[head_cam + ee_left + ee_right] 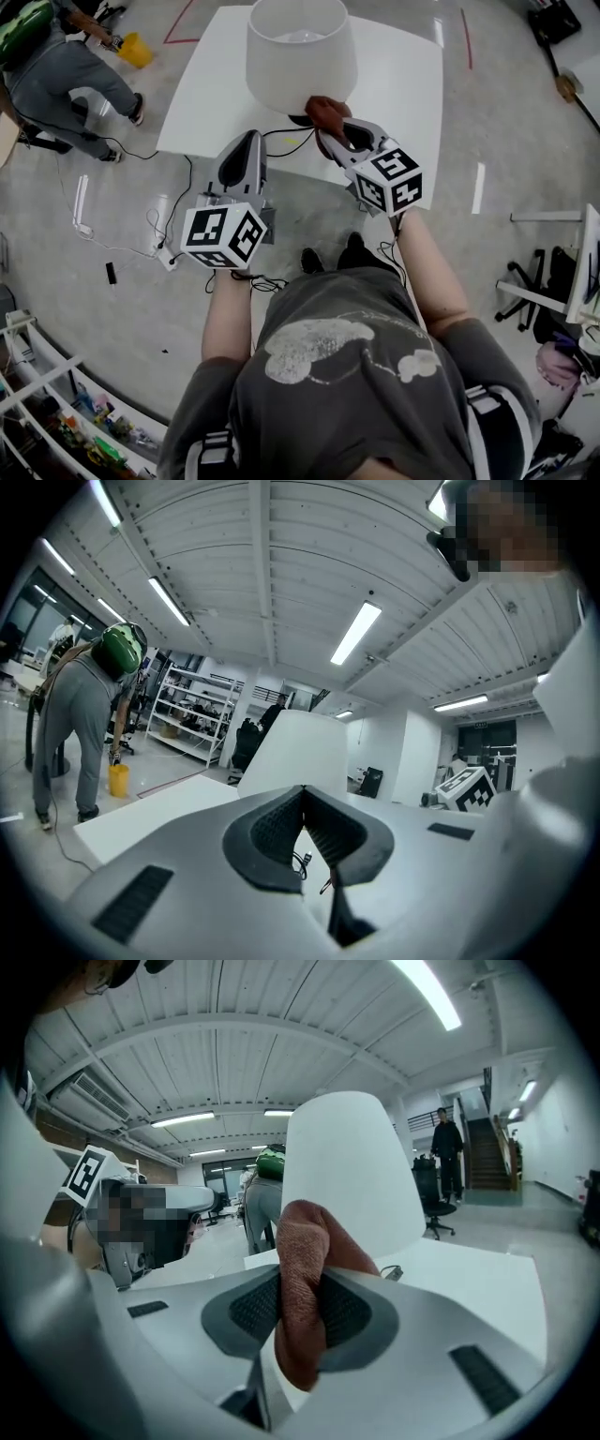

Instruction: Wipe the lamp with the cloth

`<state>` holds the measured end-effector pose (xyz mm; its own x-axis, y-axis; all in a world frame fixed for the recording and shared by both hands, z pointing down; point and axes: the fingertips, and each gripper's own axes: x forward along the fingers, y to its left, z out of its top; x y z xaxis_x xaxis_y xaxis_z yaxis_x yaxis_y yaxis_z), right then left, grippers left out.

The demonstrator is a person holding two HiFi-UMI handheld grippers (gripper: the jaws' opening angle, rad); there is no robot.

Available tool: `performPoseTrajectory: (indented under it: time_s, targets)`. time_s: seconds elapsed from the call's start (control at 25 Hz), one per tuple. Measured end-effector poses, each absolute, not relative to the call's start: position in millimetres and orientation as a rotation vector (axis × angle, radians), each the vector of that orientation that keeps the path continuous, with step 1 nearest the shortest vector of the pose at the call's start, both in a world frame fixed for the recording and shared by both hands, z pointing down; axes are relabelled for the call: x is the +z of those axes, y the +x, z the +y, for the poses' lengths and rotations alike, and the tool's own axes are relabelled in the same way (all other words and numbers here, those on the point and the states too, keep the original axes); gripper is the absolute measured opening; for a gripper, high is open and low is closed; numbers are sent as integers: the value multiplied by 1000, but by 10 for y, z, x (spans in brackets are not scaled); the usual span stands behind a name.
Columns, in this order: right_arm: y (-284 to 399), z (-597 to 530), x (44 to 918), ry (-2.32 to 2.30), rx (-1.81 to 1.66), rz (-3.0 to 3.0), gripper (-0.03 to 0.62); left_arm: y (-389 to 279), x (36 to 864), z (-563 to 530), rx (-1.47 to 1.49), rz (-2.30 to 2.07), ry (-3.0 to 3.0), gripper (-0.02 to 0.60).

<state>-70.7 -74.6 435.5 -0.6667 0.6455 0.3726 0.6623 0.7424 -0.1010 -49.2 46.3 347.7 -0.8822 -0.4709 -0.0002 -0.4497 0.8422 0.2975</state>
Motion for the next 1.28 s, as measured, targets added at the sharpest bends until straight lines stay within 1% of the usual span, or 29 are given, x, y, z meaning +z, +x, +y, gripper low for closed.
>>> performPoseTrajectory:
  time_s: [0.16, 0.32, 0.72, 0.96, 1.28]
  targets:
    - [-594, -832, 4426, -1026, -65, -2531, 91, -447, 3539, 402, -441, -2944, 700, 9]
    - [-531, -935, 4308, -1054, -49, -2540, 91, -373, 3520, 280, -415, -2941, 680, 9]
    - [-457, -1002, 3485, -1208, 2, -2649, 92, -308, 3203, 106, -334, -3004, 637, 8]
    - [-581, -897, 3094, -1259, -15, -2715, 91, -396, 2927, 150, -310, -3070, 662, 9]
    - [-801, -461, 2813, -1175, -66, -2813, 91, -671, 2740, 518, -322, -3093, 797, 8]
